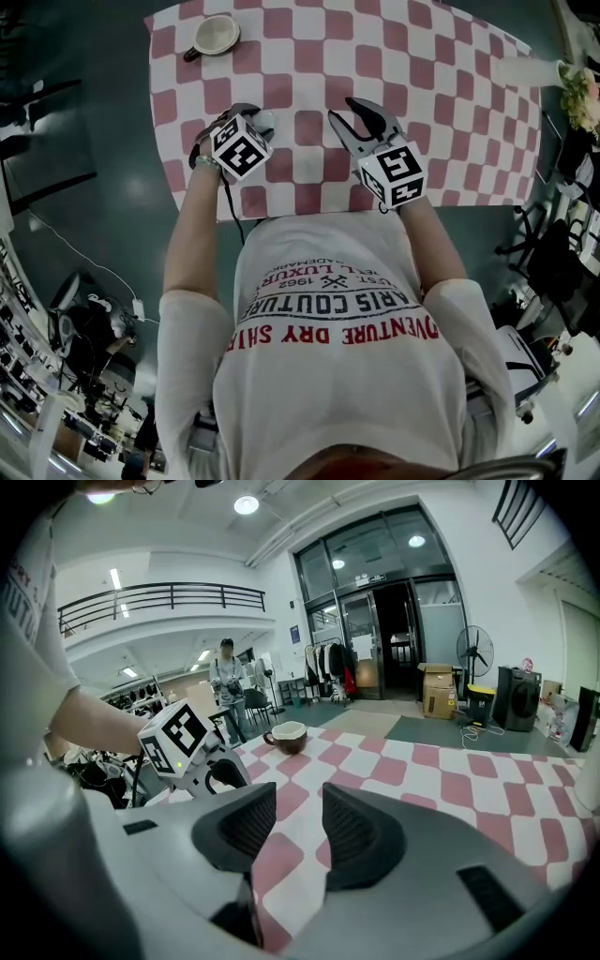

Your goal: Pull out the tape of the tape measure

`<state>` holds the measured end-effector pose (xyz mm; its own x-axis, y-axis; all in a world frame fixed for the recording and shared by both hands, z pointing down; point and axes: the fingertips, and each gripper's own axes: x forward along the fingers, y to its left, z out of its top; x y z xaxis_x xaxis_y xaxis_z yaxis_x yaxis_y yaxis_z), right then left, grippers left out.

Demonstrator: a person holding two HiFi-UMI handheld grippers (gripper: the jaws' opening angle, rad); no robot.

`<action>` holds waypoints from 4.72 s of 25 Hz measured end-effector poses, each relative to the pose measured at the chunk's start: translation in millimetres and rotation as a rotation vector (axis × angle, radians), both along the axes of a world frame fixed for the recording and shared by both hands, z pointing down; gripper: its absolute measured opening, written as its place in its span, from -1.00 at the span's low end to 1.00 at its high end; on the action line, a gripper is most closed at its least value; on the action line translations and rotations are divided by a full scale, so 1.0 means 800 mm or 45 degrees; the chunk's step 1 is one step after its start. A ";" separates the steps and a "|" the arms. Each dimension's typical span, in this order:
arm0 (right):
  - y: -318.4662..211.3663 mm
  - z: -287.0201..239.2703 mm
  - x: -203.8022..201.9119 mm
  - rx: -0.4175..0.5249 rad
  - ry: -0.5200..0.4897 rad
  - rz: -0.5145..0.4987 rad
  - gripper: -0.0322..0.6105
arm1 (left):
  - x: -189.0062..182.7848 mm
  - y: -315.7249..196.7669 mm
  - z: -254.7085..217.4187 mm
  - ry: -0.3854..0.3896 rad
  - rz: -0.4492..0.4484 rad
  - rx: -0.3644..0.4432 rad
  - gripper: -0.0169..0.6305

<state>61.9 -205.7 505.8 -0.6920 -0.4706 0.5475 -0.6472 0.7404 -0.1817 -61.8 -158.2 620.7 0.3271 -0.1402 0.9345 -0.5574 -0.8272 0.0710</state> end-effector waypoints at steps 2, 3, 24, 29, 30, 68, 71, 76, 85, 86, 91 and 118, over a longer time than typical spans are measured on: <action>0.004 -0.003 -0.002 0.006 0.000 -0.040 -0.37 | 0.010 0.001 -0.016 0.047 0.029 0.019 -0.24; 0.007 -0.005 -0.004 0.013 -0.001 -0.072 -0.37 | 0.015 0.001 -0.026 0.069 0.054 0.034 -0.24; 0.081 -0.013 -0.064 0.134 0.125 -0.837 -0.38 | 0.076 0.029 -0.135 0.140 0.705 0.117 -0.24; 0.095 0.000 -0.068 0.153 0.205 -0.984 -0.53 | 0.083 0.037 -0.135 0.144 0.784 0.106 -0.24; 0.096 0.000 -0.069 0.158 0.215 -1.003 -0.53 | 0.083 0.037 -0.134 0.139 0.793 0.106 -0.24; 0.062 0.008 -0.045 0.175 0.298 -0.857 -0.80 | 0.083 -0.001 -0.126 0.158 0.527 0.178 -0.24; 0.038 0.002 -0.032 0.173 0.288 -0.718 -0.80 | 0.075 -0.021 -0.129 0.140 0.398 0.236 -0.24; 0.019 -0.011 -0.024 0.176 0.269 -0.577 -0.80 | 0.078 -0.037 -0.141 0.204 0.251 0.276 -0.24; -0.022 -0.014 0.028 0.162 0.289 -0.279 -0.80 | 0.054 -0.051 -0.147 0.164 0.119 0.351 -0.24; -0.022 -0.017 0.031 0.164 0.283 -0.258 -0.80 | 0.054 -0.051 -0.151 0.180 0.100 0.359 -0.24; -0.023 -0.026 0.036 0.165 0.252 -0.149 -0.80 | 0.058 -0.054 -0.161 0.205 0.028 0.404 -0.24; -0.054 -0.021 0.114 0.155 0.305 0.258 -0.80 | -0.020 -0.066 -0.163 0.129 -0.202 0.489 -0.24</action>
